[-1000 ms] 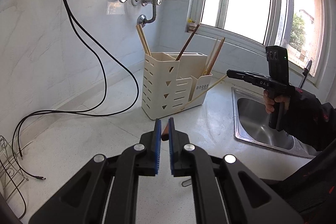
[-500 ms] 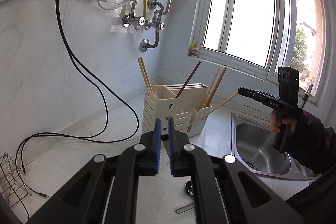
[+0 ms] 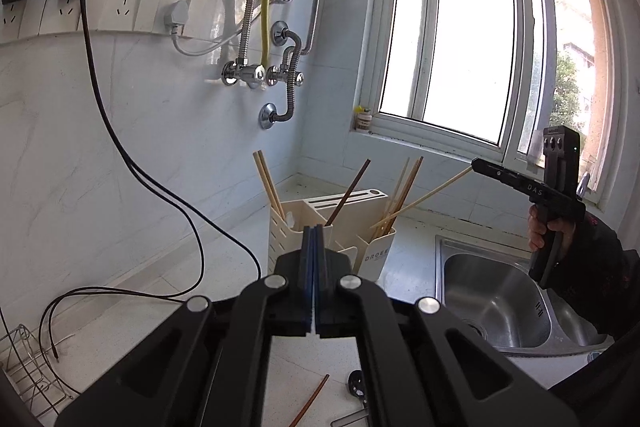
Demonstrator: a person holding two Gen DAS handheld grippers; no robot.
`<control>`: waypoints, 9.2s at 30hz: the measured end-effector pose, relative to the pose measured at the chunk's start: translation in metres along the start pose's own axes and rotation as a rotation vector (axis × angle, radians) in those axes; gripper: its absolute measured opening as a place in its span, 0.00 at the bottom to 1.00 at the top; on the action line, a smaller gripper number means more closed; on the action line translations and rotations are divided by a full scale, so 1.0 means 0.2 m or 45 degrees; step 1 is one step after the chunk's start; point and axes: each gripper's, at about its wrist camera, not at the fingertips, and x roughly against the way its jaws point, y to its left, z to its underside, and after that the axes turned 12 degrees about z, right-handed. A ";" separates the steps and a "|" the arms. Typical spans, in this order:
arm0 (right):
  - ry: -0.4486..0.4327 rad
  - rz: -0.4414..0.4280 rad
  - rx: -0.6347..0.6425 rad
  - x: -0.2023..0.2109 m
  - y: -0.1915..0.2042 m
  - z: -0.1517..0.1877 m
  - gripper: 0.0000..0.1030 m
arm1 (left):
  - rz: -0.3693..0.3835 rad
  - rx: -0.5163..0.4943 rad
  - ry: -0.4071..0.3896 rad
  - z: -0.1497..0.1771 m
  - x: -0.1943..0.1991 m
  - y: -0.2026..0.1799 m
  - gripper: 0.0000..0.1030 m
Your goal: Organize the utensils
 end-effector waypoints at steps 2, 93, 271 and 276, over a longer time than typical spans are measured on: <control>-0.001 0.004 0.003 0.00 0.01 0.01 0.04 | -0.014 -0.004 0.034 0.05 0.00 0.01 0.00; 0.076 0.074 -0.139 -0.06 0.00 0.10 0.05 | -0.128 0.101 0.663 0.89 -0.04 0.83 0.08; 0.776 -0.273 0.499 -0.12 0.62 1.02 0.29 | -0.013 0.081 0.604 0.84 -0.26 -0.47 0.41; 0.763 -0.287 0.560 -0.16 0.66 1.03 0.33 | -0.026 0.128 0.678 0.95 -0.34 -0.47 0.36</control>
